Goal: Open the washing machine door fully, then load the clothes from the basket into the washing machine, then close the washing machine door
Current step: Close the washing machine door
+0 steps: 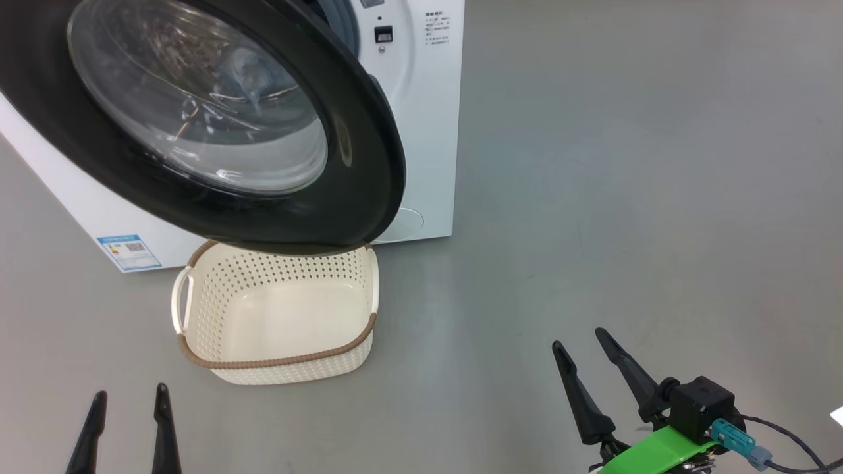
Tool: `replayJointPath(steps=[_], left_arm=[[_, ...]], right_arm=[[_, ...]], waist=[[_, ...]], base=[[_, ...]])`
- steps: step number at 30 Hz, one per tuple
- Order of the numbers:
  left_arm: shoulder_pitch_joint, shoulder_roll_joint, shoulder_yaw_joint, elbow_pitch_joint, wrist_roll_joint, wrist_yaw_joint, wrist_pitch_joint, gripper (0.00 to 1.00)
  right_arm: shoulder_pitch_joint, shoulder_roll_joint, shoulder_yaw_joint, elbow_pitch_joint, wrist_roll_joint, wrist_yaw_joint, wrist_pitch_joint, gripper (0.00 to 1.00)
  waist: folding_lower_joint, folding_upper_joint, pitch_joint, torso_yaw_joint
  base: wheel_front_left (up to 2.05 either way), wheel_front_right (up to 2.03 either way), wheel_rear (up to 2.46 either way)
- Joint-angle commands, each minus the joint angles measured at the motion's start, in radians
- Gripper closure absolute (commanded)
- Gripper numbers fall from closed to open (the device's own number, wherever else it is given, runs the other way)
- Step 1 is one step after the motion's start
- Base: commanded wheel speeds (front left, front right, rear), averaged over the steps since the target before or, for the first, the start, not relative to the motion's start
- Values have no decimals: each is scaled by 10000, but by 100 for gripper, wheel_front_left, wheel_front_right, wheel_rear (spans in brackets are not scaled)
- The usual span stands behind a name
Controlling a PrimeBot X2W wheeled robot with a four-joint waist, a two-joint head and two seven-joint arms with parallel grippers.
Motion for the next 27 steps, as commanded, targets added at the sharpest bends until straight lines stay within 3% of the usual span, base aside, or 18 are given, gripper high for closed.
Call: replayJointPath(steps=[1, 27], left_arm=[[-92, 15, 433, -279, 121, -67, -64, 0], [89, -298, 875, -298, 357, -333, -64, 0]], right_arm=[[-24, 48, 188, -257, -64, 16, -120, 0], [103, 62, 169, -264, -136, 16, -120, 0]], waist=[[0, 0, -16, -21], [0, 0, -242, -77]], base=[[0, 0, 0], [0, 0, 0]])
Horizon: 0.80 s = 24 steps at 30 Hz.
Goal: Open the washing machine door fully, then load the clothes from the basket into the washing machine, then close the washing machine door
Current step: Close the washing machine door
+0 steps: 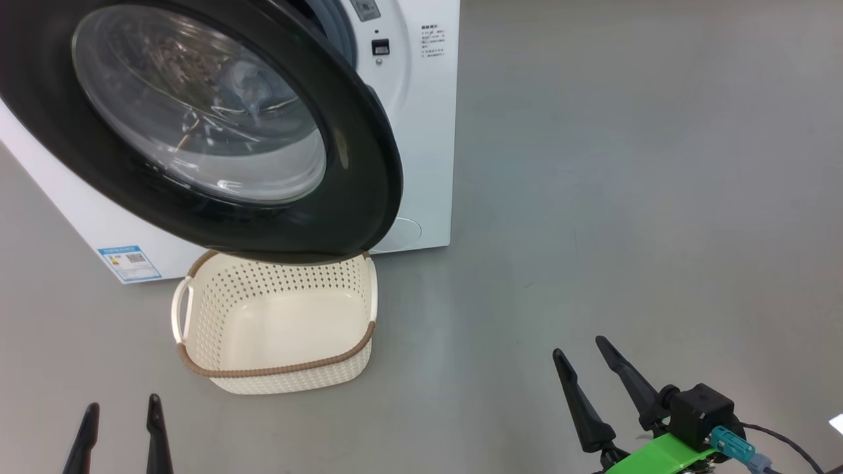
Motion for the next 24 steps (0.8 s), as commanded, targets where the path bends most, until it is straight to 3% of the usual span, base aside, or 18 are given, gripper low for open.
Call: replayJointPath(steps=[1, 24], left_arm=[[-194, 43, 350, -284, 103, -25, -64, 0], [-345, 7, 276, -193, -2, 3, -64, 0]], right_arm=[[-81, 29, 187, -270, -127, 16, -120, 0], [-156, -20, 159, -241, -107, 16, -120, 0]], waist=[[-1, -1, 15, 0], [-1, -1, 84, 176]], base=[[0, 0, 0], [0, 0, 0]])
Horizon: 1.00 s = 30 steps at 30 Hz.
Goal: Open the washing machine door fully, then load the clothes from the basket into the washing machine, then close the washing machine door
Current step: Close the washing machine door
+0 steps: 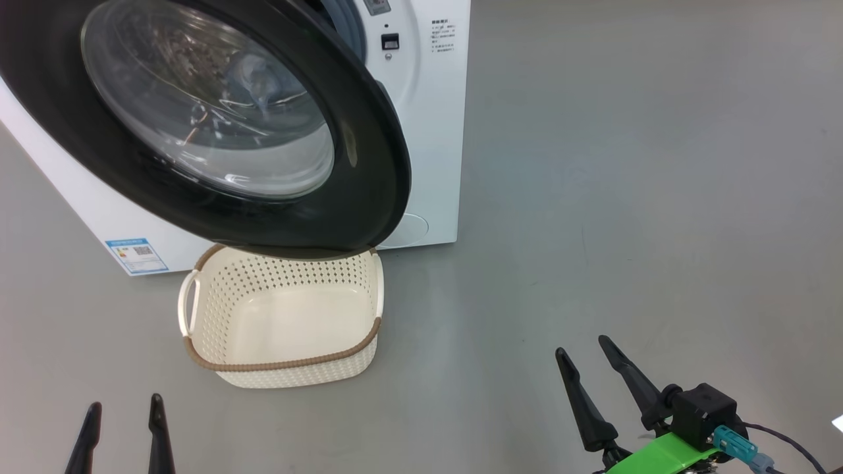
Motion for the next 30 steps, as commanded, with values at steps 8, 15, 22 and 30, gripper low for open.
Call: replayJointPath(steps=[8, 15, 22, 30], left_arm=[[-360, 31, 279, -242, -72, 12, -64, 0], [-446, 31, 245, -275, -73, -7, -65, 0], [-562, 30, 219, -285, -45, -42, -65, 0], [-798, 30, -53, -184, -81, -82, -65, 0]], right_arm=[[-183, -6, 176, -326, -92, 16, -120, 100], [-315, 142, -91, -1419, 20, 16, -120, 100], [-1108, 198, 153, -3980, 109, 16, -120, 100], [-3291, -172, 2397, -6153, 437, 16, -120, 100]], waist=[[0, -1, 87, -2], [0, -1, 229, -8], [0, -1, 354, 23], [0, -1, 493, 344]], base=[[0, 0, 0], [0, 0, 0], [0, 0, 0], [0, 0, 0]])
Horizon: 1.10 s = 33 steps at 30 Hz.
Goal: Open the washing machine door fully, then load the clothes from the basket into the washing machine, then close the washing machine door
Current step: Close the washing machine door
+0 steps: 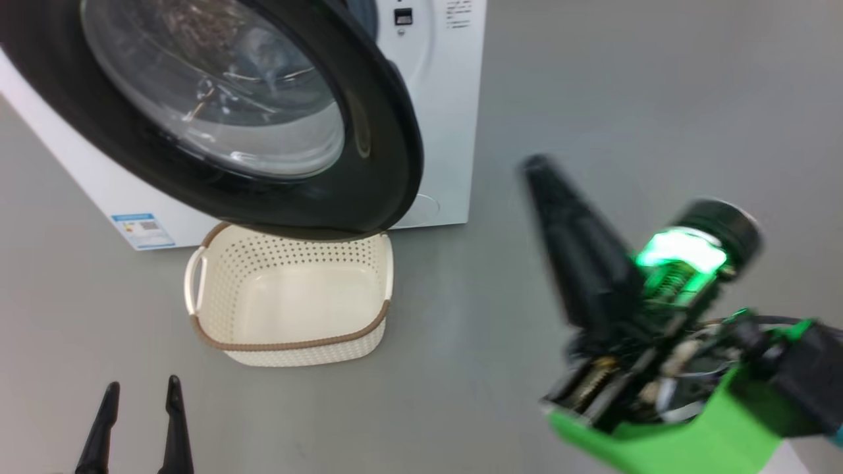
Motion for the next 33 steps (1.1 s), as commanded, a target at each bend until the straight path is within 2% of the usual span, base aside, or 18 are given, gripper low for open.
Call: replayJointPath(steps=[1, 6, 14, 22, 33], left_arm=[[-464, 45, 263, -179, -68, -28, -65, 0], [-595, 45, -63, -104, -209, 16, -65, 0], [-987, 45, -862, -132, -526, 170, -65, 0], [-1721, 45, -1741, -138, -899, 312, -65, 0], [-2682, 45, -2623, -165, -1221, 435, -65, 0]], right_arm=[[-534, 61, 718, -317, 178, 16, -34, 100], [-1125, 26, 1997, 811, 455, 16, -34, 100], [-1562, -81, 2618, 3659, 736, 16, -34, 100], [-2091, -315, 2706, 5701, 835, 16, -34, 100], [-2742, -714, 1901, 6581, 487, 16, -34, 100]], waist=[[0, 0, 39, 203], [0, 0, 95, 690], [0, 0, 681, 1656], [0, 0, 1601, 2665], [0, 0, 2799, 3423]], base=[[0, 0, 0], [0, 0, 0], [0, 0, 0], [0, 0, 0], [0, 0, 0]])
